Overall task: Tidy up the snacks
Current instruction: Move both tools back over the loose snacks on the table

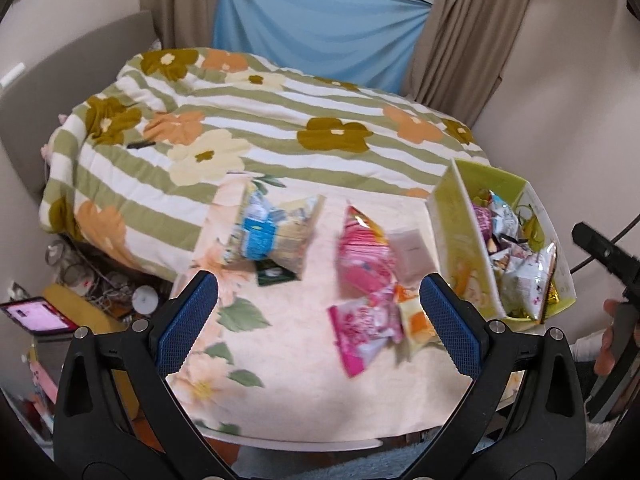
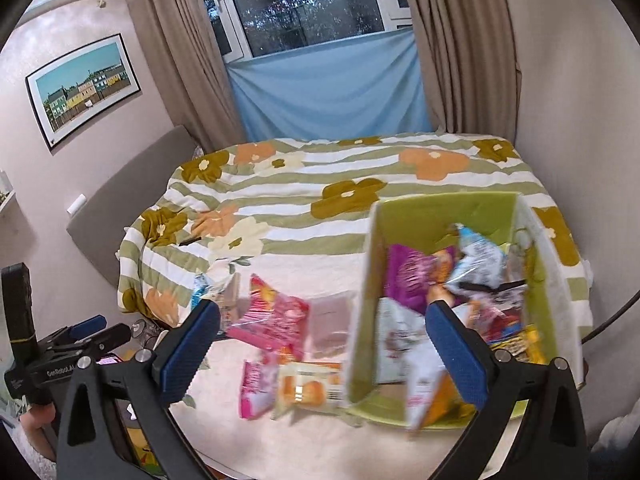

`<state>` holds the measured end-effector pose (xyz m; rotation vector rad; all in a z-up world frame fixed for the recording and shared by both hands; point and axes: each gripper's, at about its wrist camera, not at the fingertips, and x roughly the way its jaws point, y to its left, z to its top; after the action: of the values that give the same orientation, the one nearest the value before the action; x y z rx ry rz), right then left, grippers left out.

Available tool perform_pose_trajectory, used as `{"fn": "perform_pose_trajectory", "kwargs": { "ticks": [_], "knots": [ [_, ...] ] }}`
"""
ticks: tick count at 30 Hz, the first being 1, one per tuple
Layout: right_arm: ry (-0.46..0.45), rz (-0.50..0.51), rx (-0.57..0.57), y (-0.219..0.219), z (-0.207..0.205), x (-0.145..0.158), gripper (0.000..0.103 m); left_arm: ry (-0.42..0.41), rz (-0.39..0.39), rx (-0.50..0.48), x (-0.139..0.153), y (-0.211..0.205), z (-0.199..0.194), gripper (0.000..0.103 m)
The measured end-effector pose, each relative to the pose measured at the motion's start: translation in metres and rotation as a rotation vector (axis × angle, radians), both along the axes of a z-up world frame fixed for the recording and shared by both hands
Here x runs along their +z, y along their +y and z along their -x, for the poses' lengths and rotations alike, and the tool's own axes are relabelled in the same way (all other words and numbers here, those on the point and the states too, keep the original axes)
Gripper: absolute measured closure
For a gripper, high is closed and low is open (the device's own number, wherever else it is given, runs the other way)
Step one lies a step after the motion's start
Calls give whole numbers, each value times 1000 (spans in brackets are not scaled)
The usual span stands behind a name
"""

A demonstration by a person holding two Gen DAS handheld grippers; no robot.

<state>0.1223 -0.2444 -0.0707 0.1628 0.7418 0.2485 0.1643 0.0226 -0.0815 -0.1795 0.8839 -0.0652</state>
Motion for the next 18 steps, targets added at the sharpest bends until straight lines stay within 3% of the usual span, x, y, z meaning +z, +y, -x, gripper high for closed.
{"fn": "perform_pose_trajectory", "kwargs": {
  "ticks": [9,18],
  "knots": [
    [126,-1,-46,80,-32,-33,1,65,32,-89,-25,59,-55,3],
    [232,4,-158,126,-63,-71,1,174,98,-254,-86,74,-125,3]
  ]
}}
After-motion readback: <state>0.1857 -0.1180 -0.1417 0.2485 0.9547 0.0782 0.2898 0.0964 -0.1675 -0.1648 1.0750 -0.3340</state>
